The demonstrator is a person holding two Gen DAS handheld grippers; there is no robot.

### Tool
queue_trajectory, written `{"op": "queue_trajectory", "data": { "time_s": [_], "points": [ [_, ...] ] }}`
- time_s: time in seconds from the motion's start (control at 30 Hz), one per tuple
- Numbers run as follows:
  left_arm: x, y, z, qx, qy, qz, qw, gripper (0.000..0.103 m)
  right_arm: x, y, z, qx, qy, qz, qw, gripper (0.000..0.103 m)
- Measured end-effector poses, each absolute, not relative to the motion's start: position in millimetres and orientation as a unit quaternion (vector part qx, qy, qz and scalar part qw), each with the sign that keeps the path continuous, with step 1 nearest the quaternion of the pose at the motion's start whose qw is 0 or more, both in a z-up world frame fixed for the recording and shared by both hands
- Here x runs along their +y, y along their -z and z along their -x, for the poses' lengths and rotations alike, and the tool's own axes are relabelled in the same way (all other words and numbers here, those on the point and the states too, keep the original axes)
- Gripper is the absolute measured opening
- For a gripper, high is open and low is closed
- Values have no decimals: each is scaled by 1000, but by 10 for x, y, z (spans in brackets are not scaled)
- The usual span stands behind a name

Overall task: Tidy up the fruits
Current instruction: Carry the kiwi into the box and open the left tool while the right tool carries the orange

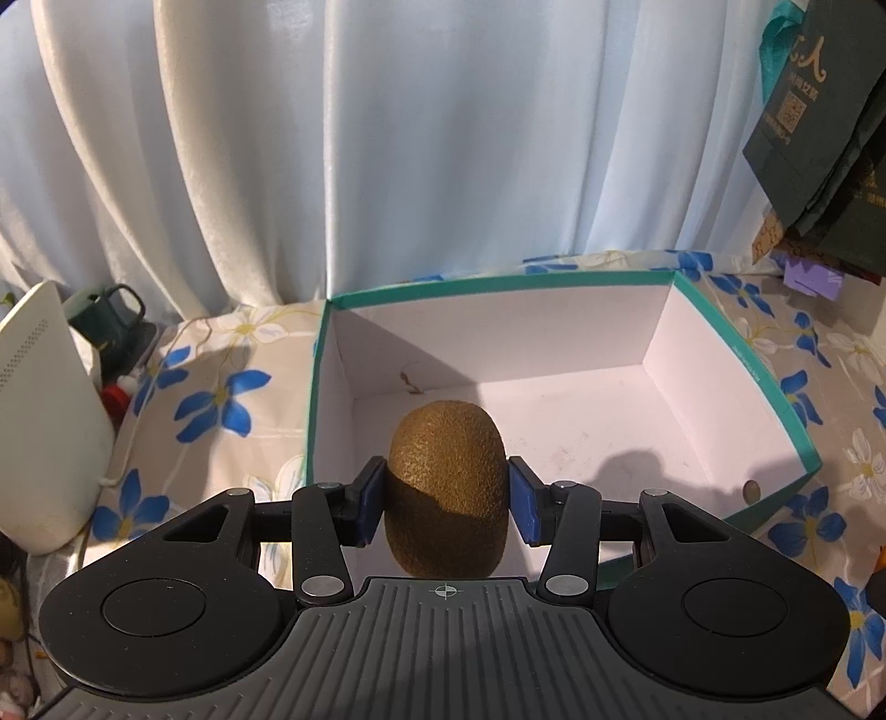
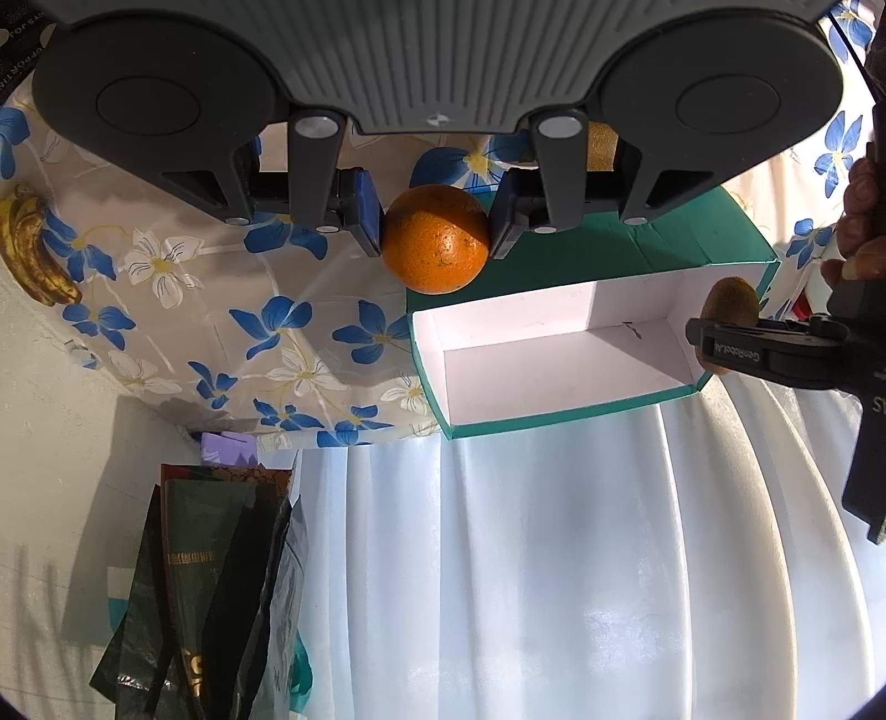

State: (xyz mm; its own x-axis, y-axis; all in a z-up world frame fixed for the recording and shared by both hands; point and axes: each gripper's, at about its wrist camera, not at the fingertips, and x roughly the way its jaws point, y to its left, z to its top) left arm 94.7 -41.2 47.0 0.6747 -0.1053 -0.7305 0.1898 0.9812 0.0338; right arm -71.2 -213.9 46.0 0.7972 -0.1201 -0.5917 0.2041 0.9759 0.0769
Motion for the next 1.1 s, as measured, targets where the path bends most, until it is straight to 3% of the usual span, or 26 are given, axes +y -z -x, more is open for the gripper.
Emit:
{"op": "queue_trajectory", "data": {
  "time_s": [1.1],
  "points": [
    [-520, 22, -1231, 430, 57, -101, 895, 51, -2126, -507, 462, 306, 88, -62, 946, 40]
  ]
}}
